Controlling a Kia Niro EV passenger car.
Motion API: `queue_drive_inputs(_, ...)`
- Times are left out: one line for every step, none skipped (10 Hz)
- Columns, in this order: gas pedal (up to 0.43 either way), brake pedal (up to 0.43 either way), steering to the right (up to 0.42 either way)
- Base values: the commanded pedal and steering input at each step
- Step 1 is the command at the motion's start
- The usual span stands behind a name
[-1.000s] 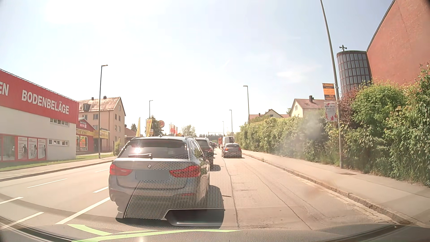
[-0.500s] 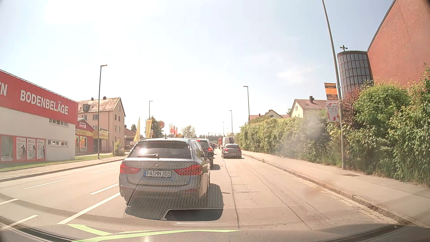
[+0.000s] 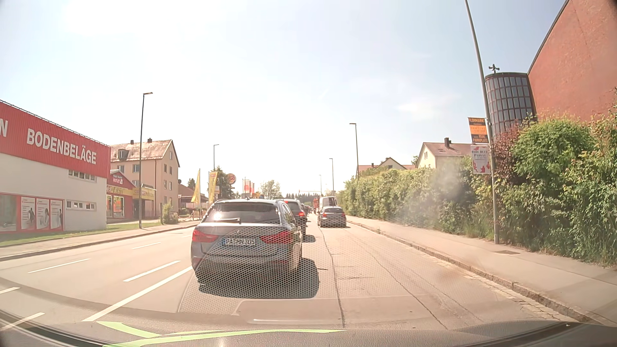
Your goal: Follow the waypoints while adhering to traffic rules and regulations
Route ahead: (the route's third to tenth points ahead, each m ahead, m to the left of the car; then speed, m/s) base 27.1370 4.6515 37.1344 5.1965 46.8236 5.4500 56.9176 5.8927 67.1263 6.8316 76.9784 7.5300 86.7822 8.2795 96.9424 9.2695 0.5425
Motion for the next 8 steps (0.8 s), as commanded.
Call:
queue_drive_inputs(0.047,0.000,-0.001)
queue_drive_inputs(0.059,0.000,-0.001)
queue_drive_inputs(0.067,0.000,-0.001)
queue_drive_inputs(0.067,0.000,-0.001)
queue_drive_inputs(0.079,0.000,-0.001)
queue_drive_inputs(0.079,0.000,-0.001)
queue_drive_inputs(0.079,0.000,-0.001)
queue_drive_inputs(0.087,0.000,-0.001)
